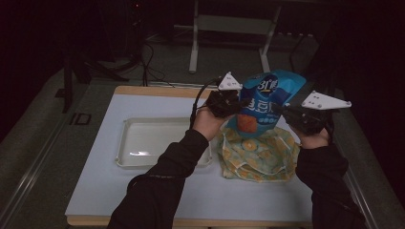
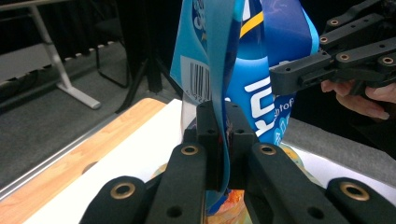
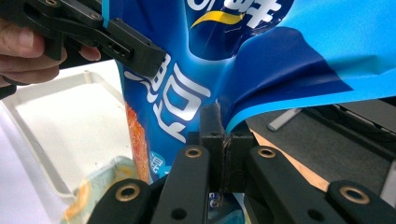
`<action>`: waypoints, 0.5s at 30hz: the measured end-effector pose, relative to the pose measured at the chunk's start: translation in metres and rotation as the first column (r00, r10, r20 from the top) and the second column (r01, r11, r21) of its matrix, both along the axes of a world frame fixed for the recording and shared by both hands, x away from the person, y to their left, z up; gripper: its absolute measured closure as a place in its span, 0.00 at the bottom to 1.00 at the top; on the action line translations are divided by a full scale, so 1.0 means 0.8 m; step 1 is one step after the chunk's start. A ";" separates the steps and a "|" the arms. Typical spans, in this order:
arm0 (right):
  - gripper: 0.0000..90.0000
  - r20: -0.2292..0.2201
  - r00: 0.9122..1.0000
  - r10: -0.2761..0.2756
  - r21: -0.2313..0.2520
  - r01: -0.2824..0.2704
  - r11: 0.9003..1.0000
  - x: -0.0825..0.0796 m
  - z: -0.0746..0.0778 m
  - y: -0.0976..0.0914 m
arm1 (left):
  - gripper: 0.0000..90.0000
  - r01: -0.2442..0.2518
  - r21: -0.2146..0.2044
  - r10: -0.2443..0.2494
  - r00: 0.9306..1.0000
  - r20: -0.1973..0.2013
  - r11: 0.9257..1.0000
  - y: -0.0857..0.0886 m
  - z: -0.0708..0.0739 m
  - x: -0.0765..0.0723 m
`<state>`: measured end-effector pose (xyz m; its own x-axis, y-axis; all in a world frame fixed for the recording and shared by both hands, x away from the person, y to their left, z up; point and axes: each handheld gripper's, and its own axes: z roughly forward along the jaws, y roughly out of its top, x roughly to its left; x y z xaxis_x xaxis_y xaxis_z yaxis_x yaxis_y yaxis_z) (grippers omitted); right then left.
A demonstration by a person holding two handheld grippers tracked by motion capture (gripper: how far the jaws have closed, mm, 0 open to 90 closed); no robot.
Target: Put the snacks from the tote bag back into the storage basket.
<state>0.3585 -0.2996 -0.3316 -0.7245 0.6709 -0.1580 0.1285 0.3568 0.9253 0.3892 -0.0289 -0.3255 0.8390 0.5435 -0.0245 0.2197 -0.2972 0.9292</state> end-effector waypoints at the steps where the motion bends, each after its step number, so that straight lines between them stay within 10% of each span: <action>1: 0.99 0.002 1.000 0.004 0.000 -0.004 1.000 0.001 0.002 0.003 | 0.99 -0.004 -0.001 0.004 1.000 0.004 1.000 0.003 0.001 -0.001; 15: 0.99 0.017 0.998 0.060 0.002 -0.060 0.998 0.008 0.015 0.047 | 0.99 -0.058 0.003 0.058 0.998 0.017 0.998 0.050 0.016 -0.012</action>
<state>0.3648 -0.2620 -0.3193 -0.7605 0.6270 -0.1688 0.0915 0.3609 0.9281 0.3796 0.0108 -0.3129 0.8064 0.5913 -0.0088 0.2212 -0.2878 0.9318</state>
